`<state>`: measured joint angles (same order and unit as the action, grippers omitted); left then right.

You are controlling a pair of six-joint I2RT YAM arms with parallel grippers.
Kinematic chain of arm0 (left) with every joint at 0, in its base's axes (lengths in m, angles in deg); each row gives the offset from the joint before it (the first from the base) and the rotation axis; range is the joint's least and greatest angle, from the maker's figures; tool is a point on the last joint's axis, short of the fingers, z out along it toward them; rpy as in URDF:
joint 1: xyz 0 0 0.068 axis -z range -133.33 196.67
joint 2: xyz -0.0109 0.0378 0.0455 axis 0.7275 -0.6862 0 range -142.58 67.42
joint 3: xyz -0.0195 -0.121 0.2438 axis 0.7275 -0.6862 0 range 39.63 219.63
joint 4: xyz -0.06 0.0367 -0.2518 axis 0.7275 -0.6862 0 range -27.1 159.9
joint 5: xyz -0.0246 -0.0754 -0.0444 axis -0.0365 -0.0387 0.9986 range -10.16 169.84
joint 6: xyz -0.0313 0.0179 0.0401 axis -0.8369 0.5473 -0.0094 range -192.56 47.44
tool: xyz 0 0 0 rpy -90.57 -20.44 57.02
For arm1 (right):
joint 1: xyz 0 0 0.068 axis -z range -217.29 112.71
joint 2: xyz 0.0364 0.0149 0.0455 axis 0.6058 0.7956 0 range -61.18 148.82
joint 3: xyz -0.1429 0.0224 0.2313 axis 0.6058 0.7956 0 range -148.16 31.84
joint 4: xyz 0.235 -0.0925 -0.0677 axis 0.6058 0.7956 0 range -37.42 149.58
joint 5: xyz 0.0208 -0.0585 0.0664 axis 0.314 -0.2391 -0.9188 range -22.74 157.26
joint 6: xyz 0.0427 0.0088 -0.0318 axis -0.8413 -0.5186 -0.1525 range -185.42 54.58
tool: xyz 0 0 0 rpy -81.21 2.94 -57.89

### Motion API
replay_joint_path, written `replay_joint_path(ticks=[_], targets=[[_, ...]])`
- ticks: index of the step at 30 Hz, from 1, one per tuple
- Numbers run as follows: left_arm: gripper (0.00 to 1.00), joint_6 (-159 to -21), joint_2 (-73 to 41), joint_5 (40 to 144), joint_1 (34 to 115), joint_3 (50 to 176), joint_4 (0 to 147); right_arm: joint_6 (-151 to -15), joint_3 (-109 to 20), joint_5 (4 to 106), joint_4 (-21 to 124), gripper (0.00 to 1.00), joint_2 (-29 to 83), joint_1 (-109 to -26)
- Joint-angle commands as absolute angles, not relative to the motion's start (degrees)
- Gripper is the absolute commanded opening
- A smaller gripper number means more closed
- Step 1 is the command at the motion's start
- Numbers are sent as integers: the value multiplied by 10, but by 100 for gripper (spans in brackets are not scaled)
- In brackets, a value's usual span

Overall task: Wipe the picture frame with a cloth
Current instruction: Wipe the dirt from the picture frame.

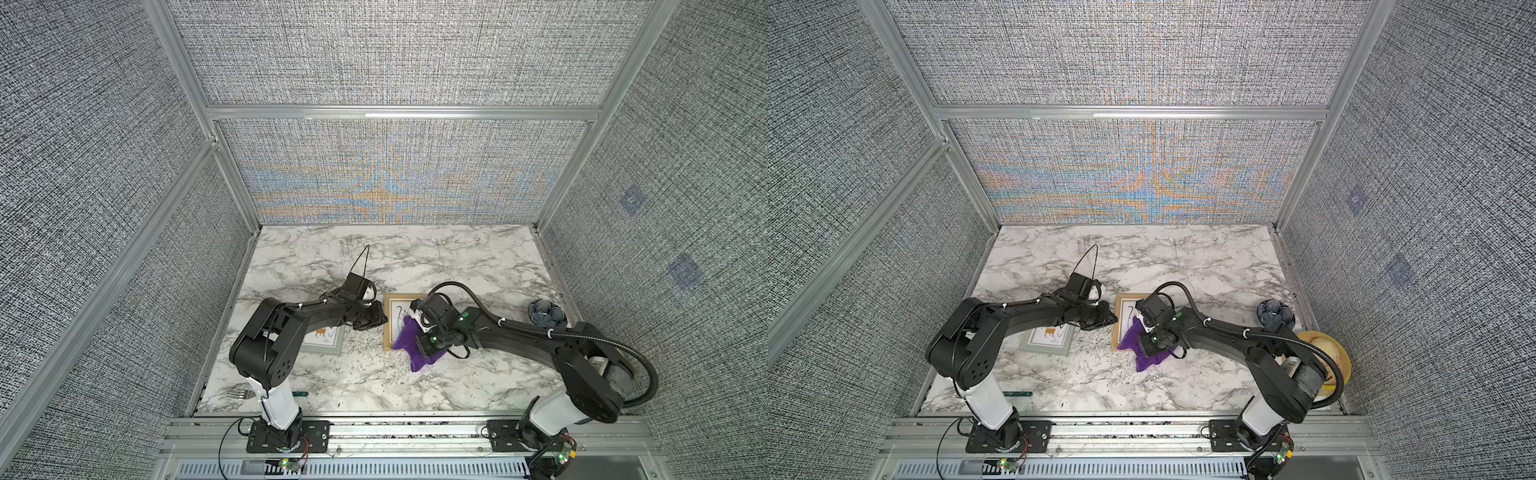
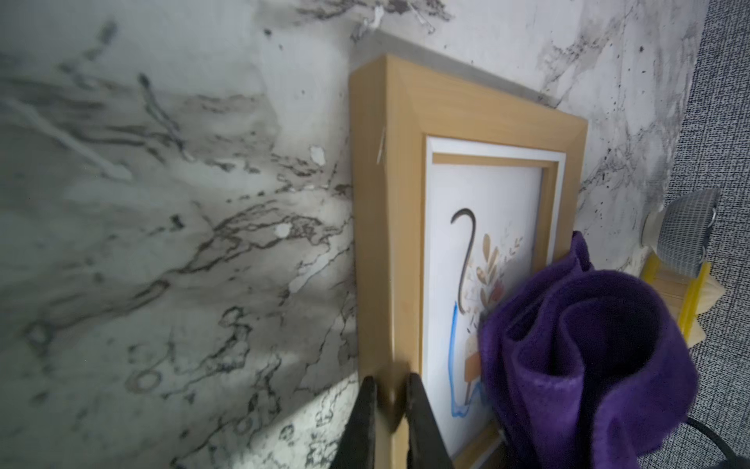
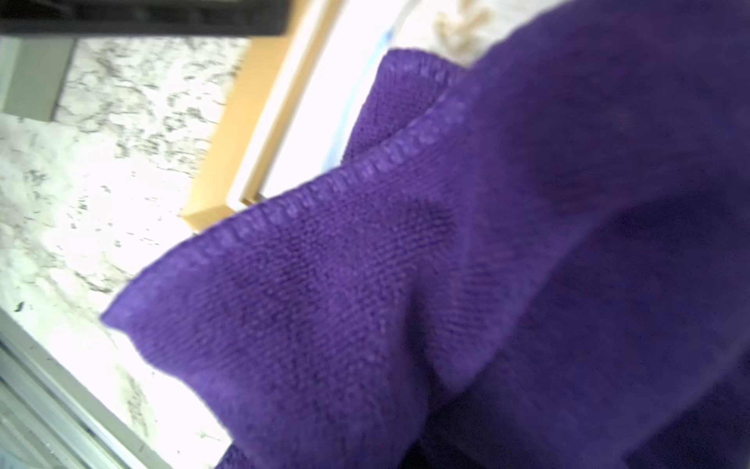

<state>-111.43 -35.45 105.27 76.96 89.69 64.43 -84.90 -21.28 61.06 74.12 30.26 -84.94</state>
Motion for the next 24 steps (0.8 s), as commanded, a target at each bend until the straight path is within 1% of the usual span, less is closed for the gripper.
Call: replay_joint_path(ticks=[1, 6, 11, 18, 24], targets=[[6, -1111, -387, 918, 772, 874, 436, -860, -239, 615, 704, 0, 334, -870], [6, -1115, -390, 924, 772, 870, 443, -872, -282, 611, 685, 0, 369, -891], [6, -1118, -390, 929, 772, 868, 451, -878, -261, 627, 689, 0, 367, -891], [6, -1097, -385, 920, 772, 869, 447, -860, -156, 675, 740, 0, 285, -845], [6, -1088, -385, 916, 771, 876, 443, -844, -132, 703, 765, 0, 230, -803]])
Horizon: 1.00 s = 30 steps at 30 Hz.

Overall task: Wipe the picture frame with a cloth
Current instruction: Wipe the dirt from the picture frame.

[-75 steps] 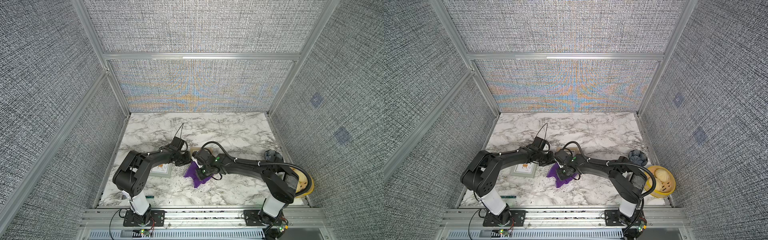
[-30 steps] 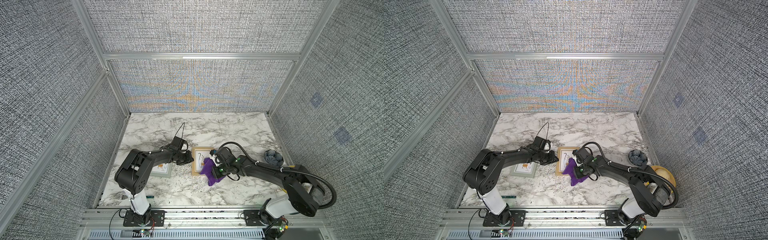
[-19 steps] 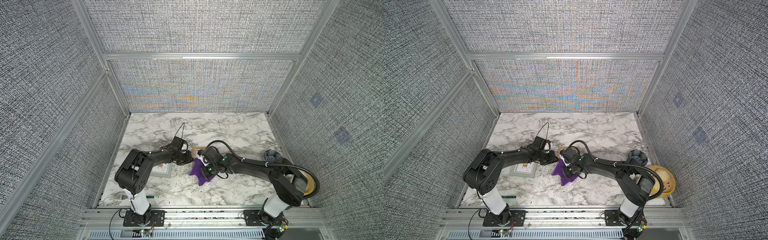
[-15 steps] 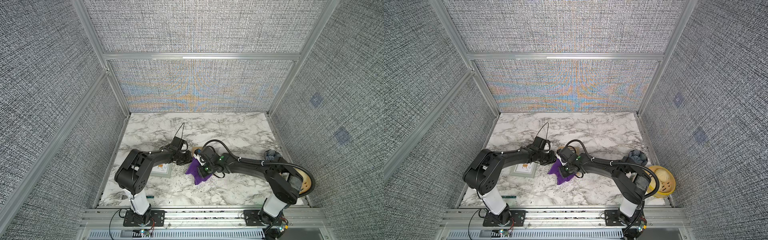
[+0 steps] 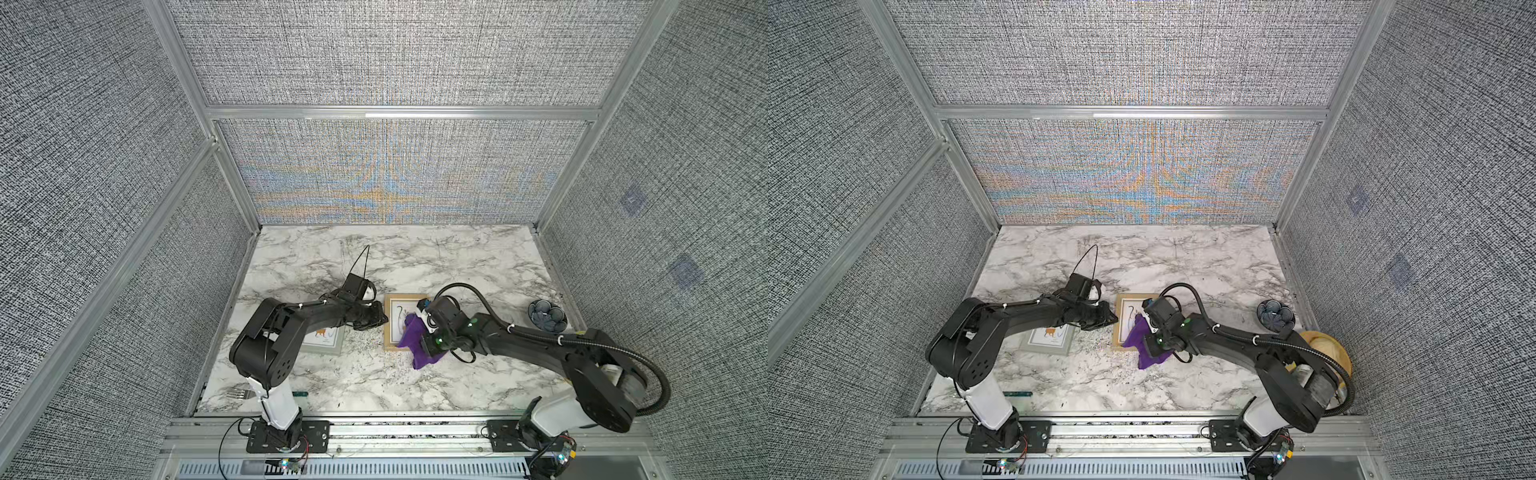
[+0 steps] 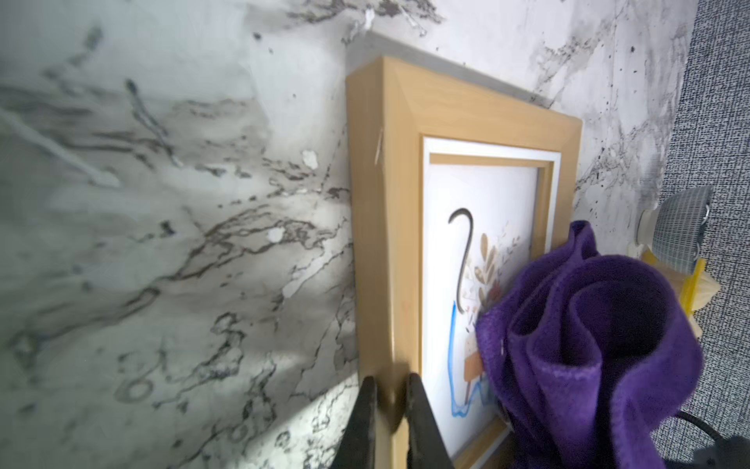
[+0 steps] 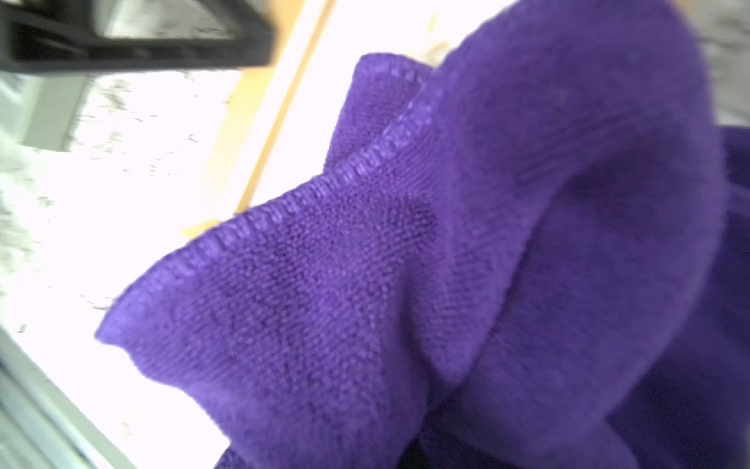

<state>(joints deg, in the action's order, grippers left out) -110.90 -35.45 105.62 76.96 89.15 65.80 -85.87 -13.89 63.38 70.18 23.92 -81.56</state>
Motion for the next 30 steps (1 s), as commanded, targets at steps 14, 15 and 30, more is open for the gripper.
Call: replay_joint_path(ticks=[14, 15, 30], targets=[[5, -1102, -395, 927, 772, 871, 456, -871, -246, 607, 670, 0, 342, -891], [5, -1102, -395, 927, 772, 872, 456, -876, -245, 602, 664, 0, 341, -891], [4, -1084, -395, 916, 770, 872, 446, -847, -82, 674, 743, 0, 202, -810]])
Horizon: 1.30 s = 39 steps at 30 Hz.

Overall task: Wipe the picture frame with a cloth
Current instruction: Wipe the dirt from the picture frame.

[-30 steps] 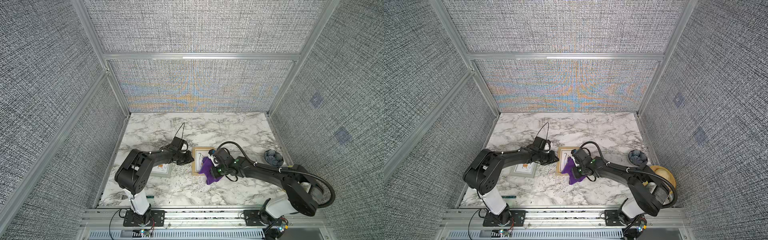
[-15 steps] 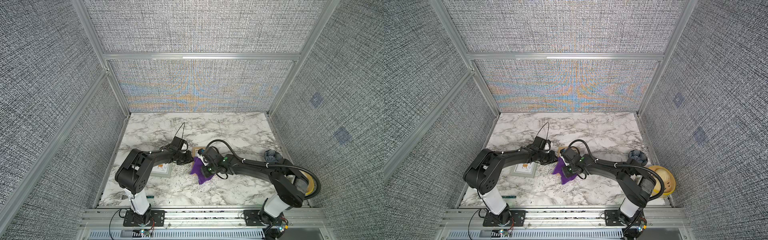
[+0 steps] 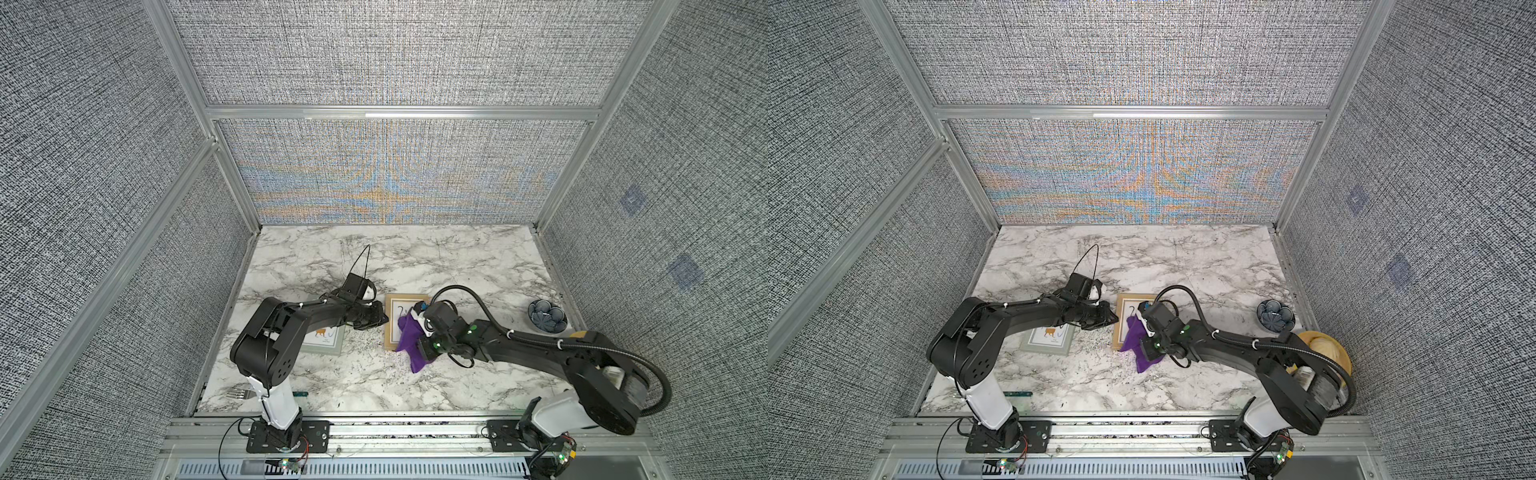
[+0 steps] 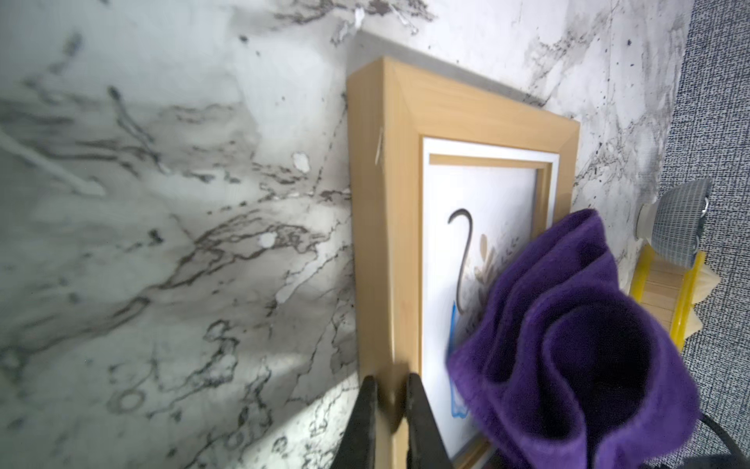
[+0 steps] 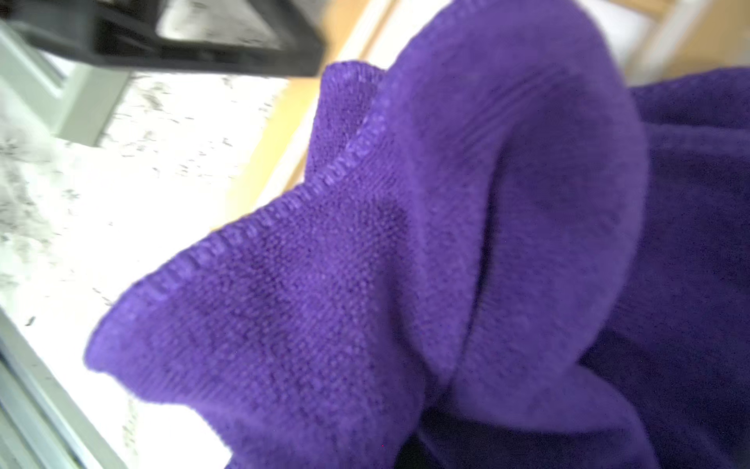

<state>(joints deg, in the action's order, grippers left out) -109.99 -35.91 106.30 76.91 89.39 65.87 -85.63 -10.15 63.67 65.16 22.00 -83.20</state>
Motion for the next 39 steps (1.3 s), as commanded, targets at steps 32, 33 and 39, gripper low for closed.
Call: replay_joint_path(ticks=[32, 33, 39], targets=[[48, -1052, -280, 972, 773, 1068, 393, -934, -214, 578, 744, 0, 135, -680], [52, -1055, -273, 969, 773, 1066, 394, -938, -215, 565, 737, 0, 137, -675], [76, -1070, -195, 966, 763, 1016, 443, -992, -229, 363, 646, 0, 179, -626]])
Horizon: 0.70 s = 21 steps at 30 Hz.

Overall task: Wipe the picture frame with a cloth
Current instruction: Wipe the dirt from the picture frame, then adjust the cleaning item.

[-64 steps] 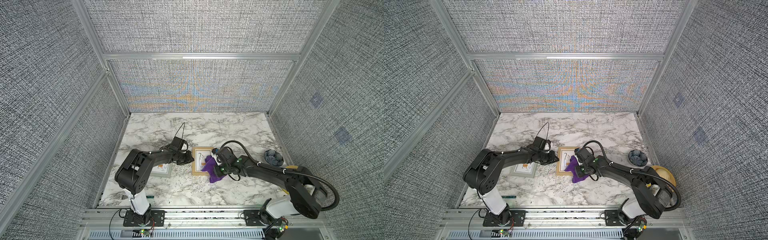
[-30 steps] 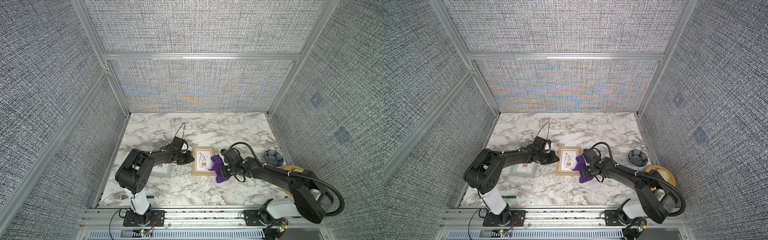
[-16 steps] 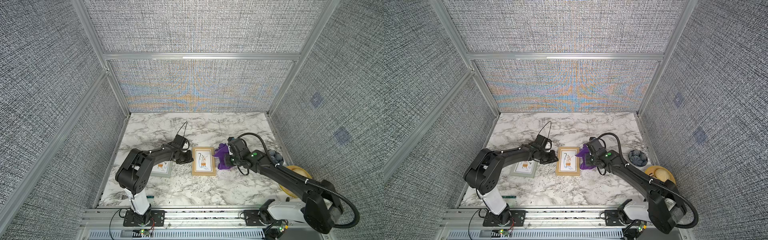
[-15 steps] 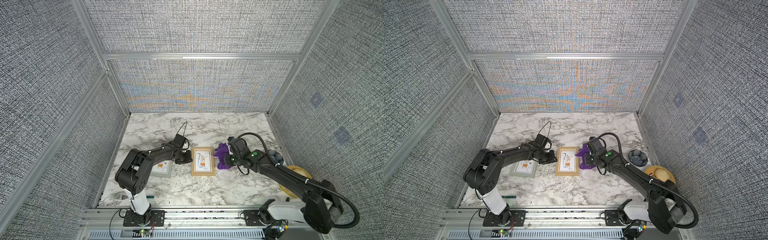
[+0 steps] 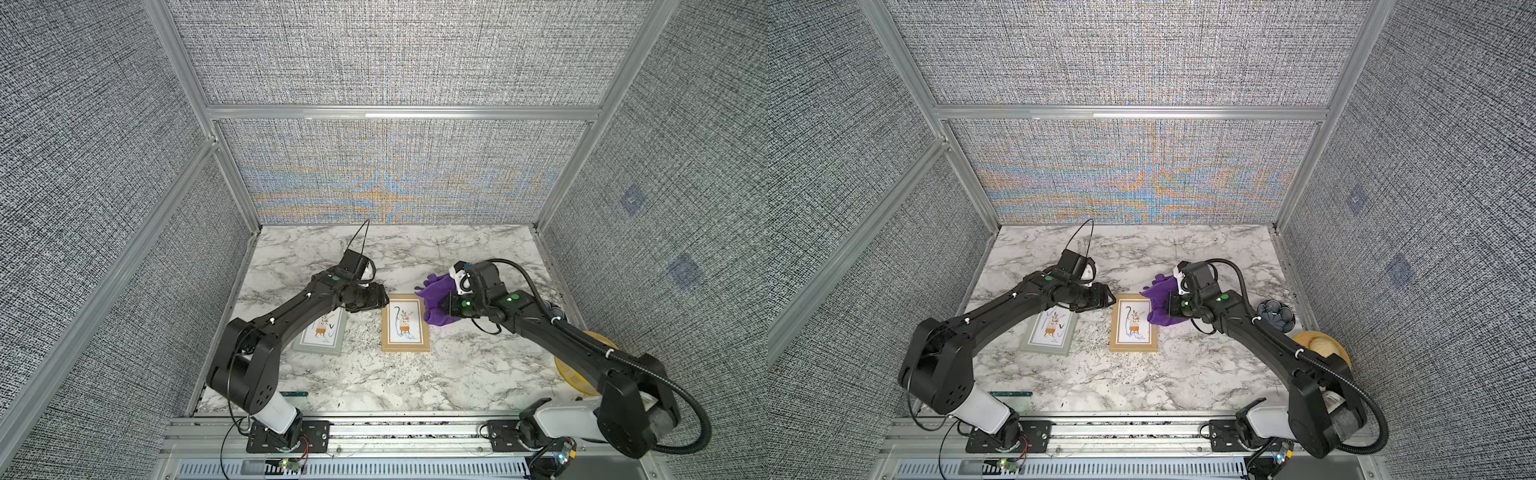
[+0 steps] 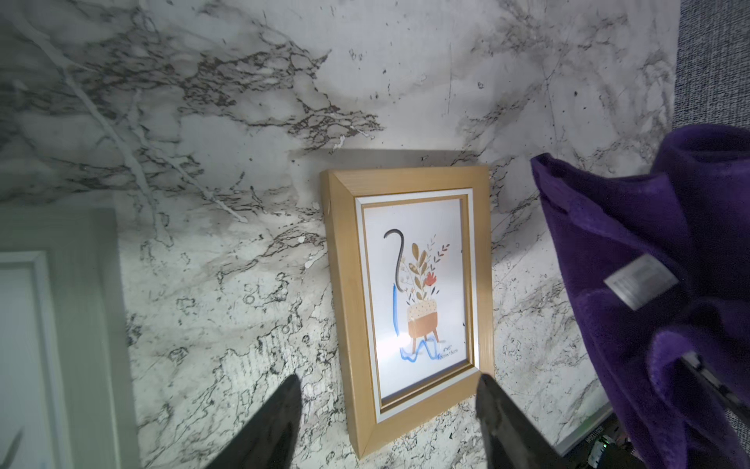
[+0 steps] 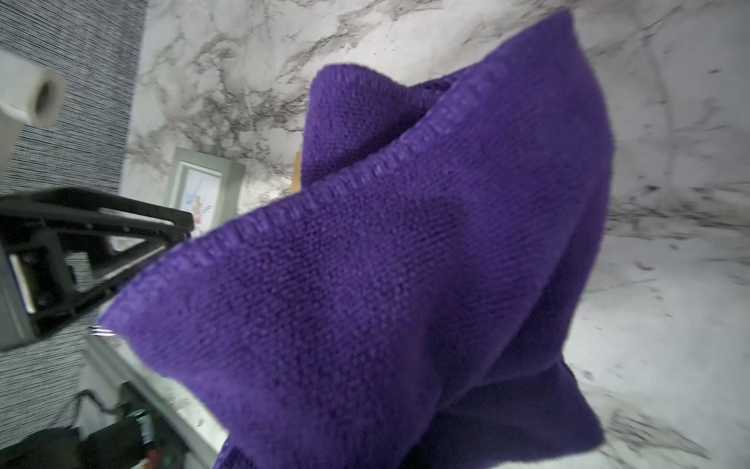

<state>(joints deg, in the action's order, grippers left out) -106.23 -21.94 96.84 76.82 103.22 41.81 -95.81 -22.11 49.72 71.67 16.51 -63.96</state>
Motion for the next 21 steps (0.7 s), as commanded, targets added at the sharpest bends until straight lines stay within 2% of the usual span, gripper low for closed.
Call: replay_joint_path(ticks=[1, 7, 12, 21], targets=[[80, -1076, -177, 974, 758, 1003, 460, -1001, -236, 324, 628, 0, 190, -618], [100, -1125, -96, 1046, 716, 935, 603, -1059, -283, 185, 543, 0, 246, -588], [100, -1131, -61, 1113, 708, 903, 745, -1141, -323, 151, 493, 0, 287, -577], [100, -1105, -110, 1116, 734, 918, 812, -1384, -354, 150, 335, 0, 366, -588]])
